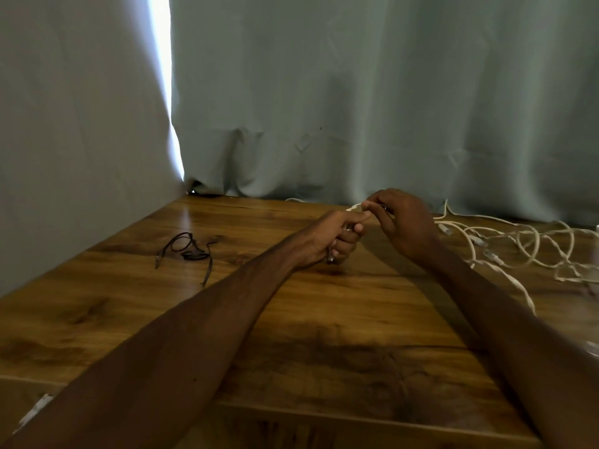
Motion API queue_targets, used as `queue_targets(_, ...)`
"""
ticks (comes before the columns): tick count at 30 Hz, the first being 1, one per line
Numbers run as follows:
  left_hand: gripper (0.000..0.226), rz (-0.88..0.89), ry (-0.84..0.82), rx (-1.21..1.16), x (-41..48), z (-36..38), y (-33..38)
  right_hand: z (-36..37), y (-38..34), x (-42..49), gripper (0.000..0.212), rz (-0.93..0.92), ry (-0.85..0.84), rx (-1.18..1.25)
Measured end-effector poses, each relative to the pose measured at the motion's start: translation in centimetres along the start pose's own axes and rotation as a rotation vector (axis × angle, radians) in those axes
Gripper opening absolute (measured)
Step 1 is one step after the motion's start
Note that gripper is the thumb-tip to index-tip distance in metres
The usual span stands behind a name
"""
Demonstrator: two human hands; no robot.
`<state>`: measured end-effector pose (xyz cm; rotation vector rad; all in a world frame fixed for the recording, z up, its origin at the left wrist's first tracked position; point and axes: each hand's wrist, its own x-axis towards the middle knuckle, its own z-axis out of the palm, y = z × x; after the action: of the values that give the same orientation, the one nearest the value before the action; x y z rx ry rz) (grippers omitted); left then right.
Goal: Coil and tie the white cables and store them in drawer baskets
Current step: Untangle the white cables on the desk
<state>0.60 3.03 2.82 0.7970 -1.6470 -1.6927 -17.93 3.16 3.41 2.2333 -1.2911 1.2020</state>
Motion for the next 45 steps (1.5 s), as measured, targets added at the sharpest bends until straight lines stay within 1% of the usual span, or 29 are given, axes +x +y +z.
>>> queue_targets(6, 0.038, 0.031, -0.004, -0.12, -0.1, -0.1, 0.2, -0.6, -0.1, 0.1, 0.028, 0.033, 0.042, 0.008)
queue_targets(12, 0.04, 0.014, -0.069, -0.137, -0.3, 0.2, 0.1, -0.4, -0.3, -0.3, 0.033, 0.078, 0.014, 0.038)
queue_targets(14, 0.039, 0.035, -0.105, -0.199, -0.2, 0.4, 0.5, -0.3, -0.5, -0.5, 0.029, 0.086, -0.017, 0.086)
queue_targets(18, 0.032, 0.092, -0.184, -0.374, -0.2, 0.7, 1.2, -0.2, -1.4, -1.0, 0.03, 0.11, -0.097, 0.18)
queue_targets(20, 0.026, 0.102, -0.212, -0.448, -0.3, 0.8, 1.2, 0.2, -1.9, -1.2, 0.023, 0.153, -0.169, 0.22)
queue_targets(22, 0.027, 0.122, -0.209, -0.455, -0.3, 0.9, 1.1, 0.5, -2.4, -1.6, 0.008, 0.204, -0.27, 0.289)
queue_targets(24, 0.03, 0.172, -0.168, -0.438, 0.0, 1.0, 1.1, 0.9, -2.9, -1.7, 0.018, 0.189, -0.33, 0.202)
queue_targets(26, 0.029, 0.23, -0.154, -0.466, 0.1, 0.6, 1.4, 1.2, -3.8, -1.7, 0.009, 0.225, -0.425, 0.098)
queue_targets(28, 0.025, 0.242, -0.149, -0.499, 0.2, 0.0, 1.5, 1.7, -4.3, -1.6, 0.01, 0.185, -0.478, 0.045)
queue_targets(30, 0.022, 0.236, -0.078, -0.548, 0.5, -0.6, 1.5, 1.7, -4.9, -1.6, 0.013, 0.143, -0.503, -0.011)
queue_targets(32, 0.021, 0.255, 0.032, -0.586, 1.0, -1.2, 1.4, 1.6, -5.1, -1.5, 0.02, 0.129, -0.507, -0.002)
queue_targets(34, 0.021, 0.288, 0.133, -0.621, 1.4, -1.5, 1.4, 1.5, -5.5, -1.5, 0.023, 0.097, -0.526, 0.054)
queue_targets(36, 0.02, 0.318, 0.199, -0.643, 1.5, -1.6, 1.3, 1.3, -5.9, -1.5, 0.023, 0.046, -0.545, 0.076)
queue_targets(37, 0.018, 0.325, 0.222, -0.633, 1.5, -1.6, 1.3, 1.2, -6.0, -1.5, 0.027, 0.031, -0.555, 0.073)
queue_targets(39, 0.016, 0.323, 0.246, -0.6, 1.5, -1.6, 1.3, 0.8, -6.2, -1.2, 0.033, 0.017, -0.549, 0.047)
queue_targets(41, 0.018, 0.321, 0.282, -0.542, 1.6, -1.9, 1.3, 0.1, -6.1, -0.8, 0.028, 0.027, -0.521, 0.023)
queue_targets(43, 0.021, 0.318, 0.343, -0.482, 1.9, -2.5, 1.2, -0.6, -5.9, -0.6, 0.024, 0.058, -0.483, 0.051)
queue_targets(45, 0.018, 0.319, 0.392, -0.434, 2.0, -2.9, 1.0, -1.3, -5.8, -0.6, 0.022, 0.076, -0.439, 0.088)
